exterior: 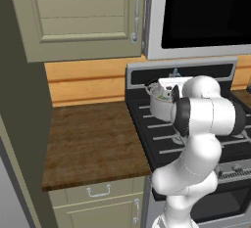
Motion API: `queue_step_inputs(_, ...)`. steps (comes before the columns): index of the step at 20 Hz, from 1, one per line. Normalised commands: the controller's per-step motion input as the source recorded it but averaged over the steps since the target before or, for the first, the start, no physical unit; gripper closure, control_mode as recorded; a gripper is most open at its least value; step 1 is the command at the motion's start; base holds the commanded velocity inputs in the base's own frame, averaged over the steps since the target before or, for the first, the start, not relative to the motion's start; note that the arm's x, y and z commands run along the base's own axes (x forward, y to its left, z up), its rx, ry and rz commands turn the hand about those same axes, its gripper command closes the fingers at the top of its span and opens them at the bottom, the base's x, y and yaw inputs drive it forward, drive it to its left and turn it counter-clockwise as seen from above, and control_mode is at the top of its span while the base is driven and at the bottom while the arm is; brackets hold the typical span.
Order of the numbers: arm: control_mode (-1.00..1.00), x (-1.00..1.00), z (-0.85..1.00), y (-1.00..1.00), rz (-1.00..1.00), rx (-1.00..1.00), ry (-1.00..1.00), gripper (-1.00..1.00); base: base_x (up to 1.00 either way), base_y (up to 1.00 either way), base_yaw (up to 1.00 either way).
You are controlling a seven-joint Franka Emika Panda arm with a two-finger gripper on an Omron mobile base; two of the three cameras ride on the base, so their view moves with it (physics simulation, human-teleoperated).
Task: Put the potato and garlic in the pot. Retrieve the spatula and lightly stir the vegetables in the pot.
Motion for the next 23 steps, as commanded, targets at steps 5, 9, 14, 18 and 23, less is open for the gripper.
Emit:
queue_step_inputs(5,-1.0,0.31,0.01,0.53,-0.16,-0.04,0.13,1.0,0.0,0.0,0.0)
queue_step_inputs(9,-1.0,0.16,0.0,0.5,-0.16,0.08,0.53,1.0,0.0,0.0,0.0)
queue_step_inputs(14,-1.0,-0.28,0.38,0.11,-0.15,0.24,0.44,1.0,0.0,0.0,0.0)
queue_step_inputs(18,-1.0,0.01,-0.23,0.12,-0.12,0.19,0.5,1.0,0.0,0.0,0.0)
queue_step_inputs(23,-1.0,0.51,-0.7,0.06,-0.04,0.05,0.22,1.0,0.0,0.0,0.0)
